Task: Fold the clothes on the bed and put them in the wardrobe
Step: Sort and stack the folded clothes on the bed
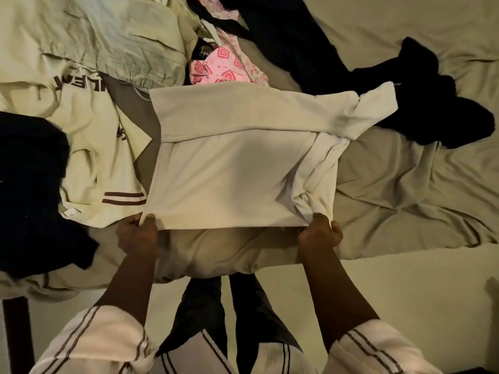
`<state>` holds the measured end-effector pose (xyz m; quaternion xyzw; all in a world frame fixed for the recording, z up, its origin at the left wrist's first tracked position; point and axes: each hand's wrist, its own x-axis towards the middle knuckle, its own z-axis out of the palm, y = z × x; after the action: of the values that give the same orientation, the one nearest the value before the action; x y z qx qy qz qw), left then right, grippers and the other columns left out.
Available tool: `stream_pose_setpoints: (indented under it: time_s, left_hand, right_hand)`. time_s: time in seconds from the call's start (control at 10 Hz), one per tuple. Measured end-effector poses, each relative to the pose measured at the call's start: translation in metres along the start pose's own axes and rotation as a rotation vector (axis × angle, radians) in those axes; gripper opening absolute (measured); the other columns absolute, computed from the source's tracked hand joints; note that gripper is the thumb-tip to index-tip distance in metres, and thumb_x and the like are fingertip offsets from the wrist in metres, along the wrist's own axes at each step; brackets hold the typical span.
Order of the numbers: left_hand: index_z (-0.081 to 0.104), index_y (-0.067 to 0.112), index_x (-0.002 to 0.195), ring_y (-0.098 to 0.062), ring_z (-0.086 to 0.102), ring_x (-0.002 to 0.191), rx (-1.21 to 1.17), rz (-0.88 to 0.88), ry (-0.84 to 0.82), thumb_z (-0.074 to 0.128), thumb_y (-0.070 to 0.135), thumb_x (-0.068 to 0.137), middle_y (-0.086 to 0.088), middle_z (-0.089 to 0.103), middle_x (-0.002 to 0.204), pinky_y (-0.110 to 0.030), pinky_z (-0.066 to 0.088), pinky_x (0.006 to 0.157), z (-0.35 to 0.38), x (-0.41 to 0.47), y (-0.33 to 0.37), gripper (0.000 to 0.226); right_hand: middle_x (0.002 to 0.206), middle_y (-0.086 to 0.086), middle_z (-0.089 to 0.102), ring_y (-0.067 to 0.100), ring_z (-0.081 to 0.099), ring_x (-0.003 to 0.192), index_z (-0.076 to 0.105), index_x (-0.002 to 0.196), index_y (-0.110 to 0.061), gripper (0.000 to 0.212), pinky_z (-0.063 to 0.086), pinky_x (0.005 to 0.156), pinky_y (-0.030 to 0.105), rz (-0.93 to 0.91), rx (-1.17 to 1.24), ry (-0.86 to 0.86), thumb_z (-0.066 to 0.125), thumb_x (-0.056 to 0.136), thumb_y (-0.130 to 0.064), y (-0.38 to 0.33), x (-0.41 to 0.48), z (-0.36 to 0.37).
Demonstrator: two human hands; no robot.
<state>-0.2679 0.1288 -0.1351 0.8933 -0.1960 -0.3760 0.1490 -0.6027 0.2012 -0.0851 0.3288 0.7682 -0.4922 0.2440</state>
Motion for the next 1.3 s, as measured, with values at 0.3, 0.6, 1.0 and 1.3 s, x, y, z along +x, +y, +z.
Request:
stream_pose_setpoints:
  time_s: [0.3,0.6,1.0,1.3]
  left_hand:
    - [0.069,0.005,0.123,-0.041,0.061,0.12,-0.088,-0.031,-0.015,0.078,0.03,0.091,-0.019,0.068,0.127,-0.045,0.049,0.106,-0.005,0.0,0.014,0.042]
    - [0.072,0.025,0.097,-0.03,0.071,0.1,-0.439,-0.383,-0.182,0.088,0.037,0.048,-0.007,0.074,0.115,-0.048,0.059,0.092,0.018,0.068,-0.035,0.054]
    - [0.055,0.01,0.095,-0.018,0.062,0.057,-0.677,-0.3,-0.187,0.066,0.009,0.082,-0.009,0.058,0.08,-0.025,0.054,0.048,0.016,0.027,0.092,0.018]
    - [0.036,0.023,0.146,-0.029,0.066,0.097,-0.31,0.083,-0.052,0.068,0.026,0.084,-0.007,0.071,0.11,-0.038,0.049,0.091,0.047,0.027,0.151,0.069]
  right_hand:
    - [0.135,0.011,0.054,0.028,0.058,0.11,0.045,0.141,-0.02,0.05,0.042,0.083,0.035,-0.273,-0.097,0.365,0.063,0.095,-0.031,-0.05,0.035,-0.011]
    - [0.138,0.023,0.054,0.044,0.055,0.127,0.049,0.14,-0.015,0.052,0.046,0.1,0.042,-0.005,-0.701,-0.236,0.066,0.094,-0.033,0.027,0.006,0.002]
    - [0.106,0.028,0.064,0.05,0.062,0.099,0.058,0.118,0.001,0.029,0.047,0.085,0.051,-0.457,-0.776,-0.144,0.065,0.092,-0.009,-0.054,-0.011,0.072]
    - [0.084,0.003,0.065,0.02,0.06,0.07,0.062,0.091,-0.019,0.007,0.049,0.069,0.028,-0.43,-0.794,-0.358,0.058,0.097,-0.02,-0.075,-0.041,0.16]
